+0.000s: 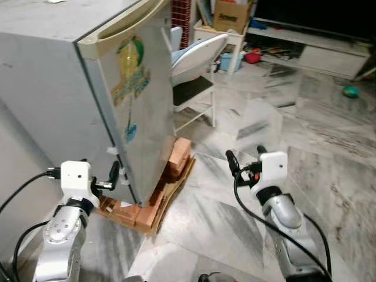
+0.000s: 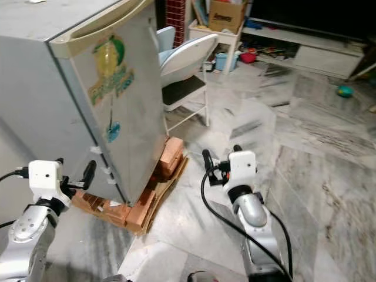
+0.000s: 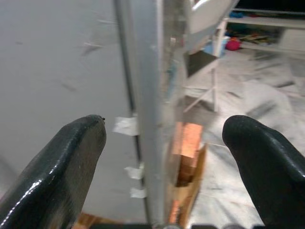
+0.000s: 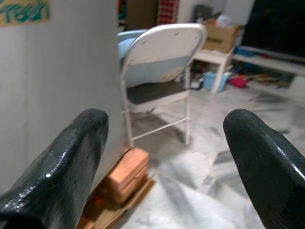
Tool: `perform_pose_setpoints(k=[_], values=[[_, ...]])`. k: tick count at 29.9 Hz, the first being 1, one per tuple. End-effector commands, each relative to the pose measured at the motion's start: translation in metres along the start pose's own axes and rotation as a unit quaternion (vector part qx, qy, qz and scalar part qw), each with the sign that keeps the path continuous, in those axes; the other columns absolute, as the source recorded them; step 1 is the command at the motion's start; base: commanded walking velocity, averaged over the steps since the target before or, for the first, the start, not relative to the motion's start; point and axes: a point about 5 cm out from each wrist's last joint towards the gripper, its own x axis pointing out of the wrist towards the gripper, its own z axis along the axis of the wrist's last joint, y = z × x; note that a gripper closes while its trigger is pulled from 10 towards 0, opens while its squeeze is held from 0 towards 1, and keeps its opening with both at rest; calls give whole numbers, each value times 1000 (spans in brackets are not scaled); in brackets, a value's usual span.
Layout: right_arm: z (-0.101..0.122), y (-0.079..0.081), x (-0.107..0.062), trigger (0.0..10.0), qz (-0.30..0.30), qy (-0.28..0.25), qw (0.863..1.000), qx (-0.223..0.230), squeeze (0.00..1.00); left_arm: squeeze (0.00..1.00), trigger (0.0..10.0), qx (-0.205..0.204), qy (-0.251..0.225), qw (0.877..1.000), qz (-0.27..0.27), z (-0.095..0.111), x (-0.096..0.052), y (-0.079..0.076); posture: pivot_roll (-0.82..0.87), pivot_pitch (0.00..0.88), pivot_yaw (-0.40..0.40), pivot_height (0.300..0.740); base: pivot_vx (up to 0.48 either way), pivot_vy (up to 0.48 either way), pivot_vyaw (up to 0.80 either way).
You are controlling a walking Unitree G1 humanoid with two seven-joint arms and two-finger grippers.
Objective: Restocking fridge
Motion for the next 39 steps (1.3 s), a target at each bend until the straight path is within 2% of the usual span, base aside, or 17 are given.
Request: perform_pose_setpoints(k=[1, 7, 16, 28, 32, 35, 39], values=[[-3, 0, 0, 10000, 0, 8, 1000, 7, 0, 0, 10000, 4, 0, 1000, 4, -1, -2, 1, 98, 29, -45, 740, 262, 379, -800], [-6, 5, -2, 10000, 9, 11, 1000, 10, 0, 0, 10000, 5, 0, 1000, 4, -1, -3, 0, 102, 35, -48, 740, 245, 286, -800], [-6, 5, -2, 10000, 12, 12, 1000, 9, 0, 0, 10000, 5, -1, 1000, 3, -1, -3, -2, 102, 29, -53, 740, 0, 0, -800], [-7, 7, -4, 10000, 26, 16, 1000, 6, 0, 0, 10000, -7, 5, 1000, 23, -3, -6, 7, 105, 50, -79, 740, 0, 0, 0], [-7, 8, -3, 10000, 30, 18, 999, 5, 0, 0, 10000, -18, 10, 1000, 14, -2, -1, 8, 102, 58, -86, 740, 0, 0, 0], [-6, 9, -5, 10000, 36, 20, 999, 3, 0, 0, 10000, -4, 5, 1000, 21, 3, 9, 15, 94, 71, -90, 740, 0, 0, 0], [-8, 6, -12, 10000, 33, 26, 999, 3, 0, 0, 10000, -8, -1, 1000, 29, 9, 18, 20, 72, 87, -88, 740, 0, 0, 0]])
